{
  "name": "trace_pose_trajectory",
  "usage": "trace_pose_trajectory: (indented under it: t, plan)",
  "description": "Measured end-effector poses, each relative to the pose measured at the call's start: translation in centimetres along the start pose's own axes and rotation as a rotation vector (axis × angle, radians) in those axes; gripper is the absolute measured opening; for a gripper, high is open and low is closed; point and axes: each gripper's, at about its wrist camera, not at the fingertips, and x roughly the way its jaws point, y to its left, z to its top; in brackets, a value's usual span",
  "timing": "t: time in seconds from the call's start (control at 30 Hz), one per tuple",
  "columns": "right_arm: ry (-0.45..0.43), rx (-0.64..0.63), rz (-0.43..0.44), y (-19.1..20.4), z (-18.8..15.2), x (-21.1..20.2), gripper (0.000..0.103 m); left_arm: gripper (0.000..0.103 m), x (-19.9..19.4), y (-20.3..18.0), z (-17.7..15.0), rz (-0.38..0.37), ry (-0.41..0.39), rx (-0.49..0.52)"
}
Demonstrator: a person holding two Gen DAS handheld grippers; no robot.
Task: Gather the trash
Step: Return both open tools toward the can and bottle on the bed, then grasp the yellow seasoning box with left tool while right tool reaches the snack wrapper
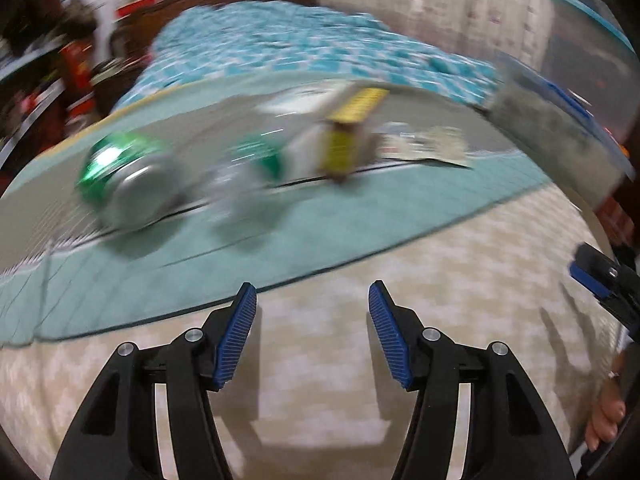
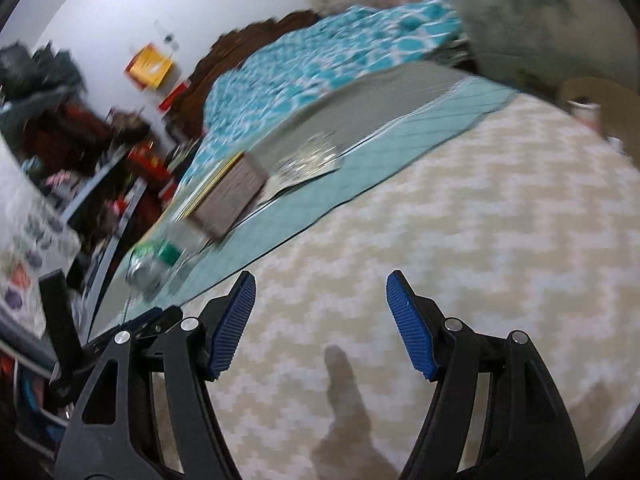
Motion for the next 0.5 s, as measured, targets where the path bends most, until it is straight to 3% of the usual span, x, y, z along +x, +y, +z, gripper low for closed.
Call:
trace_pose_trajectory:
  t: [0.17,0.27,0.4,0.5]
  plan:
    - [0.049,-0.107,0.005,4.6,1.7,3.2,0.070,0.056,-0.8,4.9,-0.3,-0.046,-0.027,-0.150]
    - [0.055,-0.157,-0.026,6.6,4.9,6.4,0.070,0.056,-1.0,6.6,-0.5,-0.113,-0.034,-0.223]
    - [0.058,-0.147,-0.077,8.2,11.3,11.1,0.070,0.056,-1.4,6.0,-0.6,-0.134,-0.045,-0.206]
    - [0.142,-0.092,-0.055,9.1,15.5,15.6,0.070,0.056,-1.9,5.7,-0.8,-0.137,-0.071,-0.191]
